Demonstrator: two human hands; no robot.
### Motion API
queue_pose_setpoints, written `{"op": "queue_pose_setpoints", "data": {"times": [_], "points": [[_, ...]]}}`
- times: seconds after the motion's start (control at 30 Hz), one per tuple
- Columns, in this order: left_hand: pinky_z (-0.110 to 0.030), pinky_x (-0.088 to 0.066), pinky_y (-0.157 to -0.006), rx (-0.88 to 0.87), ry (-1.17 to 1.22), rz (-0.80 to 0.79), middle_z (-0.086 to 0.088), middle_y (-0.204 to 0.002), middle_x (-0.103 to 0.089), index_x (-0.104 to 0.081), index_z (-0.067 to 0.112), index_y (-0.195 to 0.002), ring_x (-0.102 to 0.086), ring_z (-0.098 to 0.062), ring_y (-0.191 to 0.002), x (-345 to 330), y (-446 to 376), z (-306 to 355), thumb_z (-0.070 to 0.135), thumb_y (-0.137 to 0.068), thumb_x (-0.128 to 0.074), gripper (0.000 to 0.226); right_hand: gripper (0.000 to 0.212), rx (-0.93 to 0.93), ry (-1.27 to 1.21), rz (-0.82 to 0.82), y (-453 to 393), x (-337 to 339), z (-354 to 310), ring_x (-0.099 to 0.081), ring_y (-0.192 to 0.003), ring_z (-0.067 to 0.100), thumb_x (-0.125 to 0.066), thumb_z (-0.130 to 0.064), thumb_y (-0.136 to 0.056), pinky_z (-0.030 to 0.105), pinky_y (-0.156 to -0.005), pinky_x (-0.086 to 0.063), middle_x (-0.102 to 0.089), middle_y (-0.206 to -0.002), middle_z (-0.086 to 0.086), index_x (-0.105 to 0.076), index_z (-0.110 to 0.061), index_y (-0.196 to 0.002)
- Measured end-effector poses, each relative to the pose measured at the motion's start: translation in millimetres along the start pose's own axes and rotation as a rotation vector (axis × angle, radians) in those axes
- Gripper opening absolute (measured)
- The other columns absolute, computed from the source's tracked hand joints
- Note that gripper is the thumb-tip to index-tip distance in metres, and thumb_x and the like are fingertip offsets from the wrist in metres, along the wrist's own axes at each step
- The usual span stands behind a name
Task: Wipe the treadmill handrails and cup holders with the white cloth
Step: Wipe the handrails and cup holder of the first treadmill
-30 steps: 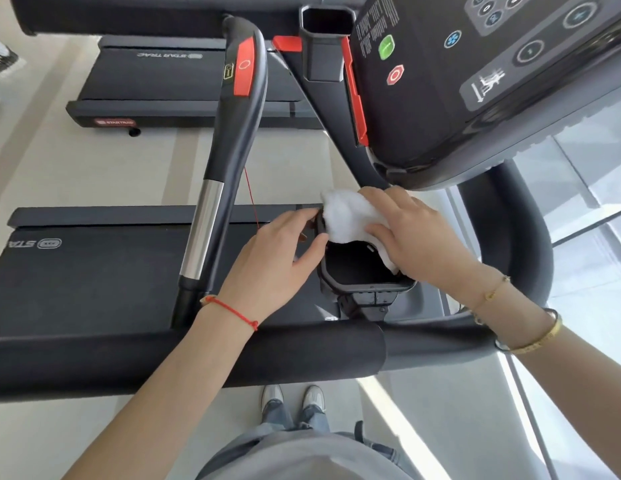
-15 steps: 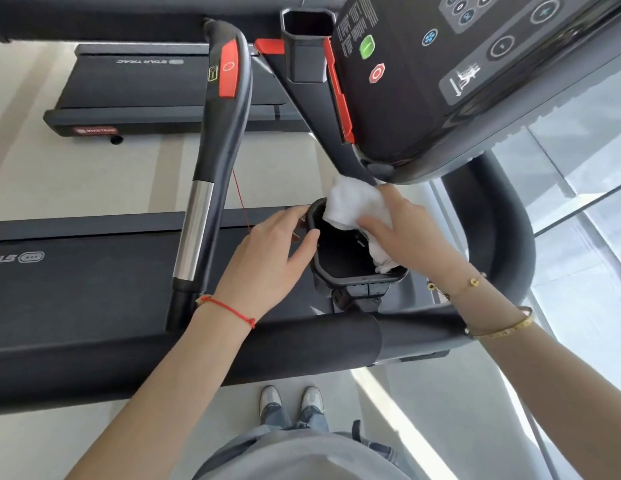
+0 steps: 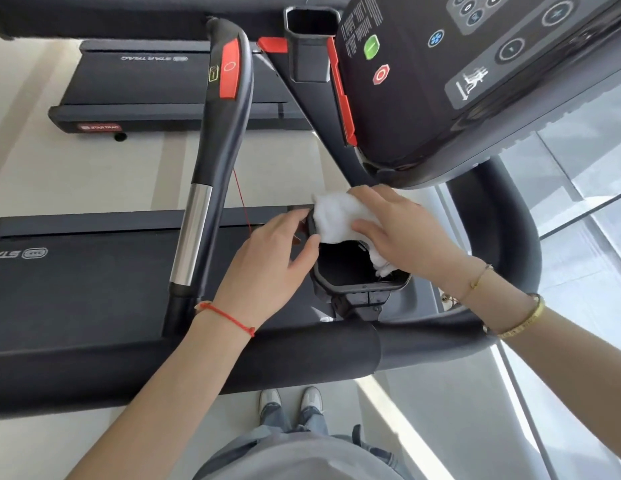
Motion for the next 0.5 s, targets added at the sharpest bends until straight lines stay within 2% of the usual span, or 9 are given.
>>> {"op": "queue_pose_setpoints", "data": {"times": [0.1,0.17,0.3,0.37,0.43,0.5], "points": [[-0.043,-0.054,-0.078,0.013,-0.003,0.004,0.007,-0.101,-0.062,-0.056,0.022,-0.118,-0.063,-0.014,-0.084,-0.3,-0.4,-1.7,0.044,-0.091,-0.043,0.037,0.039,0.206,0.169,-0.017,-18.5,-4.5,-20.3,-0.055,-0.103,0.026,-0.045,-0.034,-0.099,0.036,-0.081,-0.044,-0.059,-0.113,0.001,-0.046,-0.021,-0.136],[-0.043,-0.054,-0.079,0.023,0.011,0.01,0.006,-0.1,-0.063,-0.058,0.021,-0.115,-0.064,-0.014,-0.085,0.4,-0.5,-3.5,0.046,-0.09,-0.044,0.038,0.038,0.264,0.203,-0.043,-24.9,-8.5,-26.1,-0.056,-0.098,0.025,-0.043,-0.035,-0.099,0.036,-0.078,-0.044,-0.06,-0.108,0.0,-0.046,-0.021,-0.135],[-0.039,-0.053,-0.088,0.028,0.024,0.016,0.01,-0.11,-0.063,-0.057,0.022,-0.127,-0.061,-0.01,-0.099,1.3,-0.4,-6.3,0.046,-0.091,-0.045,0.045,0.042,0.192,0.155,-0.022,-10.4,-4.7,-7.8,-0.055,-0.102,0.027,-0.045,-0.033,-0.099,0.033,-0.08,-0.042,-0.056,-0.112,0.004,-0.042,-0.021,-0.139],[-0.036,-0.052,-0.093,0.024,0.024,0.008,0.012,-0.114,-0.062,-0.053,0.025,-0.134,-0.059,-0.005,-0.103,1.6,-0.1,-6.6,0.047,-0.091,-0.045,0.049,0.047,0.115,0.085,-0.01,4.9,-1.5,4.0,-0.056,-0.101,0.033,-0.049,-0.031,-0.098,0.032,-0.075,-0.039,-0.053,-0.12,0.009,-0.038,-0.02,-0.143],[-0.035,-0.052,-0.093,0.018,0.028,0.006,0.014,-0.113,-0.061,-0.052,0.027,-0.135,-0.058,-0.003,-0.102,2.2,0.3,-5.4,0.047,-0.091,-0.044,0.049,0.056,0.065,0.082,-0.024,17.9,-3.0,10.0,-0.059,-0.091,0.038,-0.051,-0.032,-0.096,0.031,-0.066,-0.036,-0.049,-0.124,0.015,-0.029,-0.019,-0.146],[-0.035,-0.052,-0.093,0.017,0.027,0.004,0.012,-0.115,-0.061,-0.052,0.025,-0.135,-0.059,-0.004,-0.103,2.0,0.1,-4.0,0.046,-0.091,-0.044,0.049,0.059,0.05,0.105,-0.026,18.1,-6.1,7.9,-0.059,-0.091,0.039,-0.051,-0.032,-0.096,0.034,-0.065,-0.039,-0.047,-0.123,0.018,-0.025,-0.019,-0.147]]}}
Point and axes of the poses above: each hand's wrist, its own y-axis away from the middle knuckle, its own x-axis out of the back of the hand, z = x × y, the point moved 7 cm from there along -y, towards the middle knuckle
